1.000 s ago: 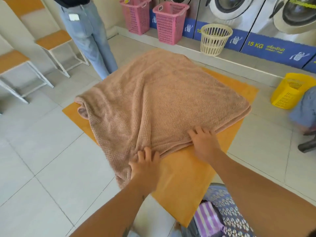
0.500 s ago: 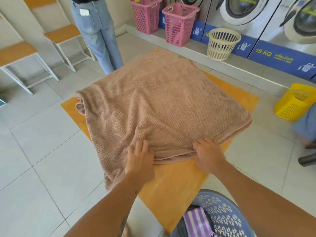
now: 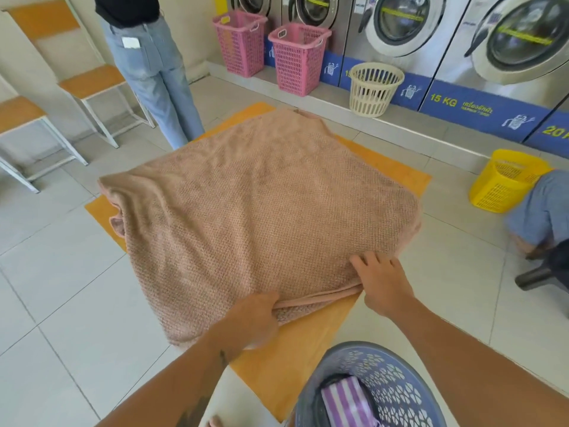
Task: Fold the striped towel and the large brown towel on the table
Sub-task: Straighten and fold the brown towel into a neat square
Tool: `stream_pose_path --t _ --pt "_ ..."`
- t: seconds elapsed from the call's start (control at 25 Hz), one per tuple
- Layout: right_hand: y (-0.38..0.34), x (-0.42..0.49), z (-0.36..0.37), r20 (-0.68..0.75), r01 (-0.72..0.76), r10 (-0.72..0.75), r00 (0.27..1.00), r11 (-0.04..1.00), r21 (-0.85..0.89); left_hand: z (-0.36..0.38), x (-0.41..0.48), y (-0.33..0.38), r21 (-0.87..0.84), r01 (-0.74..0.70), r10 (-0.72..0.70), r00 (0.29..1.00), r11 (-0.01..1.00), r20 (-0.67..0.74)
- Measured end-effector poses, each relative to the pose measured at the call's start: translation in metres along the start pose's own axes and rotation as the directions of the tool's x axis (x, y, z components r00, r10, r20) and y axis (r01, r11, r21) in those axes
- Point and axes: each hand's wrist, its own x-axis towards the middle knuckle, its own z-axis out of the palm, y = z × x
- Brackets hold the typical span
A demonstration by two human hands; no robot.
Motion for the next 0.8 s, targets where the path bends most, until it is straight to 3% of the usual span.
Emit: stream_pose_path --t 0.12,0.24,0.36,0.48,0.56,0.68,0.8 --pt "0.017 0.002 -0.008 -0.098 0.002 -0.006 0.995 0.999 -0.036 -0.002 -0.005 0.002 -0.154 -0.053 0.044 0.997 0.987 -0.063" --pt "0.038 0.008 -0.024 -0.198 -0.101 0.094 0.976 0.995 -0.026 -0.015 -0.005 0.001 -0.194 -0.058 0.039 0.994 0.979 -0.098" --pt "0.044 0.021 -0.048 -0.09 -0.251 0.251 0.964 0.968 0.01 -0.037 -0.002 -0.007 -0.239 0.011 -0.012 1.0 0.971 0.0" --pt "0.041 0.036 -0.066 0.036 -0.349 0.349 0.936 0.937 -0.016 -0.054 -0.006 -0.034 -0.133 0.094 -0.087 0.995 0.987 0.052" --pt "0.039 0.051 -0.075 0.029 -0.38 0.379 0.925 0.925 0.031 -0.062 -0.011 -0.057 -0.093 0.188 -0.183 0.981 0.978 0.056" --pt "0.022 0.08 -0.094 -0.066 -0.273 0.29 0.955 0.942 0.195 -0.076 -0.014 -0.083 -0.068 0.265 -0.266 0.964 0.962 -0.011" --pt "-0.003 0.115 -0.116 -0.115 -0.075 0.093 0.989 0.986 0.15 -0.101 -0.008 -0.112 -0.119 0.32 -0.339 0.918 0.94 -0.208"
